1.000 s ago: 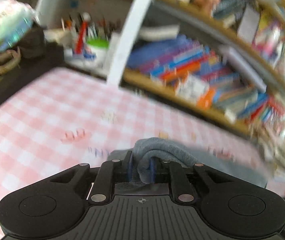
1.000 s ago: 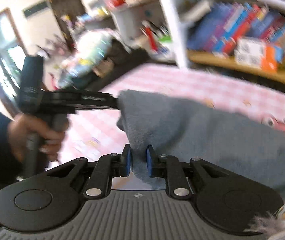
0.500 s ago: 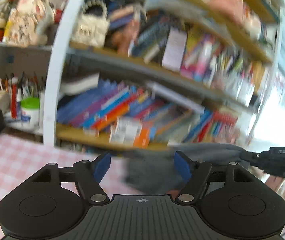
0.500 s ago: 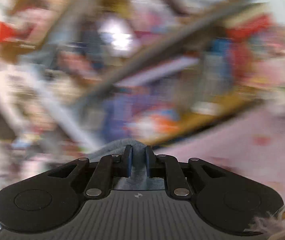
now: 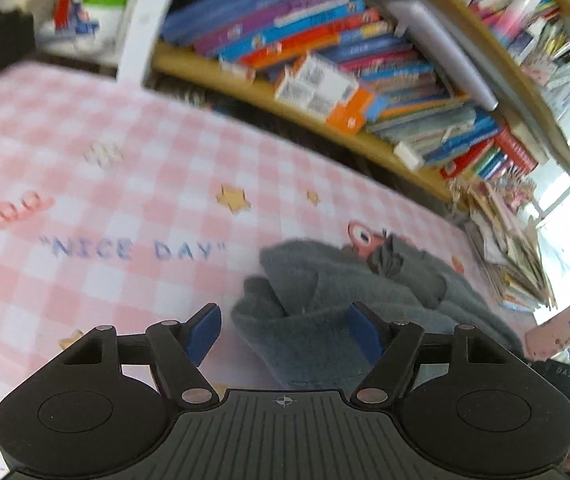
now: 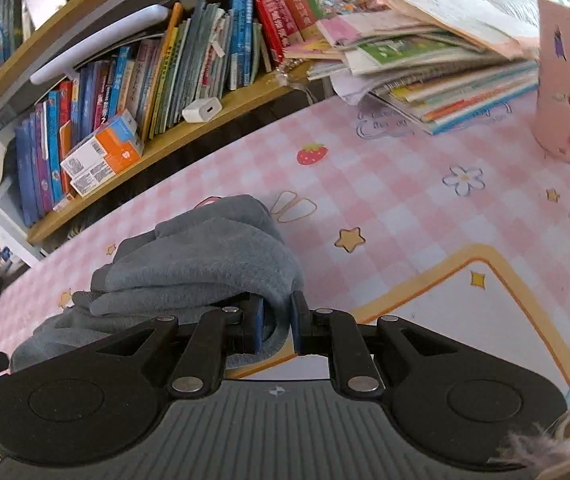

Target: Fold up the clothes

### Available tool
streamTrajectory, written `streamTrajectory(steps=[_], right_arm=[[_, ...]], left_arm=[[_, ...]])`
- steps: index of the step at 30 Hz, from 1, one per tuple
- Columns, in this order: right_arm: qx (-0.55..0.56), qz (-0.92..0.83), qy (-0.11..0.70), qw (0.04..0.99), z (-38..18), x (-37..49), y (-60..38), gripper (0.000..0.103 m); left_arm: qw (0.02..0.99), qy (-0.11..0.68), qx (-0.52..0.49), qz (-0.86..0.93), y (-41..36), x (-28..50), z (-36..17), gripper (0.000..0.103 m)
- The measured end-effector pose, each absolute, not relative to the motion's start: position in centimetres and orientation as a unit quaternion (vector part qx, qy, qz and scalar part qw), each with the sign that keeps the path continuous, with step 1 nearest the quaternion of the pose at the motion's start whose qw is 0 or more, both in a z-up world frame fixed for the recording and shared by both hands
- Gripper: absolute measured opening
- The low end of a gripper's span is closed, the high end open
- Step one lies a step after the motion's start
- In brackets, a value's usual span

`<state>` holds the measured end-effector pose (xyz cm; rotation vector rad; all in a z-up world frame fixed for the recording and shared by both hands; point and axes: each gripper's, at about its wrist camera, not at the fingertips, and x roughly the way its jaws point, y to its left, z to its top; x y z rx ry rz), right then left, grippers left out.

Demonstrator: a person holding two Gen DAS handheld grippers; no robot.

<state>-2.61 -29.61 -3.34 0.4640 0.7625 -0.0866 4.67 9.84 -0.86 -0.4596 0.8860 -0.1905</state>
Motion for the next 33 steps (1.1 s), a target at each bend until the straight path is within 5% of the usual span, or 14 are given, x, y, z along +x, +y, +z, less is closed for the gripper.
streamTrajectory(steps=[4, 10, 18, 20, 22, 26, 33], right_arm=[[0.198, -0.044, 0.362, 0.910, -2.6, -2.1, -29.2, 0.030], [0.162, -0.045, 0.350, 0.922, -1.6, -0.4, -29.1, 0.039], [0.107, -0.029, 0.349, 0.931, -1.4, 0.7, -28.1, 0.041], [0.098, -0.024, 0.354, 0.930, -1.7, 0.8, -27.8, 0.040], [0.100, -0.020, 0.358, 0.928, -2.1, 0.9, -27.4, 0.025], [0.106, -0.005, 0.362, 0.926, -2.4, 1.0, -26.8, 0.016], [0.190, 0.034, 0.310, 0.931, 0.3, 1.2, -28.1, 0.012]], left_arm=[[0.851, 0.445, -0.266, -0.085, 9.8, 6.2, -2.5, 0.072], [0.819, 0.455, -0.344, -0.056, 11.1, 7.3, -3.6, 0.069], [0.769, 0.466, -0.438, -0.023, 13.2, 5.8, -5.0, 0.067], [0.758, 0.472, -0.450, -0.024, 13.1, 5.6, -5.5, 0.046], [0.749, 0.478, -0.457, -0.030, 12.6, 5.7, -5.9, 0.035], [0.742, 0.475, -0.471, -0.042, 12.1, 6.2, -6.7, 0.013], [0.841, 0.306, -0.441, -0.070, 15.7, 7.1, 1.8, 0.007]])
